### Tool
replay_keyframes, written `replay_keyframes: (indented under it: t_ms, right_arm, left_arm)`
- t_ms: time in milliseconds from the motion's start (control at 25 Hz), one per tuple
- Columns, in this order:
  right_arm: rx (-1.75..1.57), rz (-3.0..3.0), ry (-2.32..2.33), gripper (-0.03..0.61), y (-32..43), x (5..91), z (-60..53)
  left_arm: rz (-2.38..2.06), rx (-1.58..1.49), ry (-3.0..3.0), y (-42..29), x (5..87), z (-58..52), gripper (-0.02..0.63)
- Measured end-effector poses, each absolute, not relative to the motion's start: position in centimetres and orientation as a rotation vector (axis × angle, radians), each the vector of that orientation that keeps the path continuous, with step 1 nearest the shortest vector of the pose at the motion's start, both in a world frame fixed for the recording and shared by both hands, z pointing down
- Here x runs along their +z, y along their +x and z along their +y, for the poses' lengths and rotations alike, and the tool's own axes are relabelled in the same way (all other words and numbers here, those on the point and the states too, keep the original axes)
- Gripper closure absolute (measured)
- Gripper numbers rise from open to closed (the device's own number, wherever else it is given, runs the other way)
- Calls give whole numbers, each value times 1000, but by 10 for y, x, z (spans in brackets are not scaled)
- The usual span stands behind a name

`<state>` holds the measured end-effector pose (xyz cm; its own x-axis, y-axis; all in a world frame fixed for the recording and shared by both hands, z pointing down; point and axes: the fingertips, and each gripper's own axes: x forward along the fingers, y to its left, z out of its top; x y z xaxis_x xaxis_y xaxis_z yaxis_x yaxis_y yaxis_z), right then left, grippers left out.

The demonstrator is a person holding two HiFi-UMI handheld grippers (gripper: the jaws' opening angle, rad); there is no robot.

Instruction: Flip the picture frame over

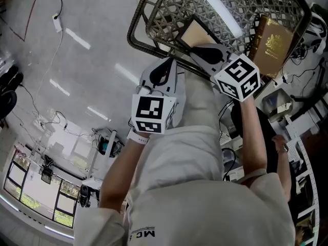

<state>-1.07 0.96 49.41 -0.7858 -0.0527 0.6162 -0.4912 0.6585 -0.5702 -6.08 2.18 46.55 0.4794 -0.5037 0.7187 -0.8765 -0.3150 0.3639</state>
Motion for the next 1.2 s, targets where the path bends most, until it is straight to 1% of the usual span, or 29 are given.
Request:
replay_keyframes:
  t_ms: [800, 1200]
  right_arm:
    - [1676, -2323, 373, 525, -29, 472, -13]
    - [2006, -2311, 368, 525, -23, 470, -31]
  left_arm:
    - [-1162, 614, 1939, -68, 470, 19, 594]
    - [-1180, 616, 1934, -69, 468, 13, 594]
